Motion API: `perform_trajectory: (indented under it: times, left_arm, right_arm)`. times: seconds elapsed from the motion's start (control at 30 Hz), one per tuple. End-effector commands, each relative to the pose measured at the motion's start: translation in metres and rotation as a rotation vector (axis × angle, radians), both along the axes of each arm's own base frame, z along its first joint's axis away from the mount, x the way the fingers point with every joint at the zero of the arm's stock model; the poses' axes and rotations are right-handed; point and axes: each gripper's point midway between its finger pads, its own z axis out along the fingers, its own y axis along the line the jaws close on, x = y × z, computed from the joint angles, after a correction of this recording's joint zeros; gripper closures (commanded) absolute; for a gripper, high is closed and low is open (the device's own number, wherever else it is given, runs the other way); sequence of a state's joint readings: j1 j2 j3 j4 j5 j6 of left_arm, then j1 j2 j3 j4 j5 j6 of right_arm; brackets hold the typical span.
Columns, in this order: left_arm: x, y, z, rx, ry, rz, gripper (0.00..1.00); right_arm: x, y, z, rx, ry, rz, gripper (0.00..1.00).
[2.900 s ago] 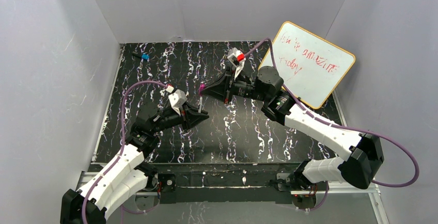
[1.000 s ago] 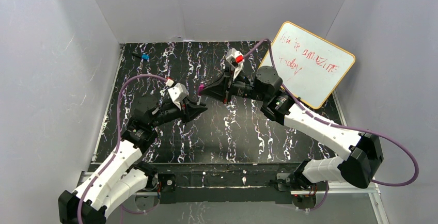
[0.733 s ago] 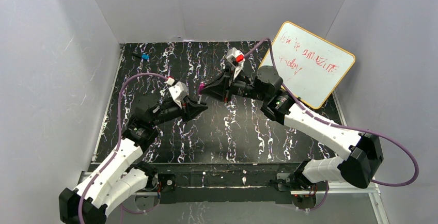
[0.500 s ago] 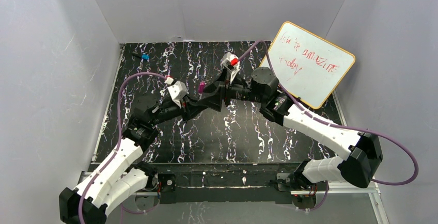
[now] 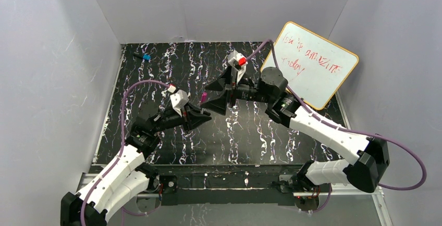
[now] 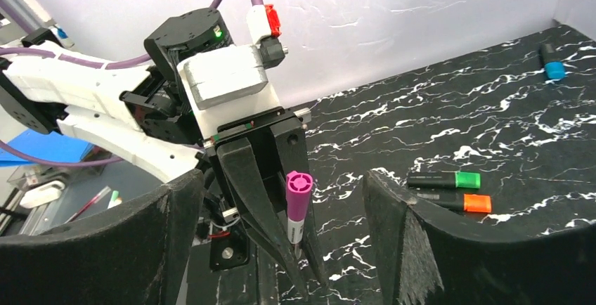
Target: Insert the pens into the pen caps
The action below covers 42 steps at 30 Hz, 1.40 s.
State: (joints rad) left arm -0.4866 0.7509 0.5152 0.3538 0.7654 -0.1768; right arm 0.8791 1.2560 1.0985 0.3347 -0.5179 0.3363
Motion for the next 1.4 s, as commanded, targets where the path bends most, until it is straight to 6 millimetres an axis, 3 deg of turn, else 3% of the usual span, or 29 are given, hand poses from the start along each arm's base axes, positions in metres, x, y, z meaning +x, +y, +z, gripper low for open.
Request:
perform_trajectory:
  times: [0.0,0.2,0.43,0.57,0.67,0.77,0.93,1.2,1.37]
  left_arm:
    - [-0.013,-0.004,0.015,-0.051,-0.022,-0.072,1.0]
    - [-0.018,-0.005,0.024,-0.082,-0.025,-0.092,1.0]
    - [-0.02,-0.005,0.02,-0.074,-0.014,-0.097,1.0]
    - [-0.02,-0.005,0.016,-0.072,-0.008,-0.094,1.0]
    - [-0.019,-0.005,0.015,-0.069,-0.01,-0.093,1.0]
    - [-0.019,-0.004,0.015,-0.065,-0.013,-0.089,1.0]
    - [-0.018,-0.004,0.016,-0.066,-0.02,-0.083,1.0]
    - [-0.015,-0.002,0.022,-0.069,-0.049,-0.063,1.0]
    - [-0.014,-0.002,0.053,-0.116,-0.118,-0.055,1.0]
  right_arm:
    - [-0.008,0.006,0.026,0.061,-0.04,0.07,0.11]
    - [-0.003,0.015,0.017,0.044,-0.027,0.09,0.12]
    - [0.001,0.019,0.021,0.054,-0.042,0.084,0.17]
    - [0.003,0.019,0.025,0.062,-0.057,0.077,0.27]
    - [0.002,0.02,0.027,0.051,-0.063,0.083,0.43]
    - [0.0,0.021,0.026,0.031,-0.058,0.101,0.47]
    - [0.0,0.02,0.02,0.013,-0.047,0.1,0.98]
    - [-0.001,0.016,0.016,0.009,-0.048,0.092,0.99]
    - [-0.002,0.015,0.007,0.007,-0.038,0.085,0.99]
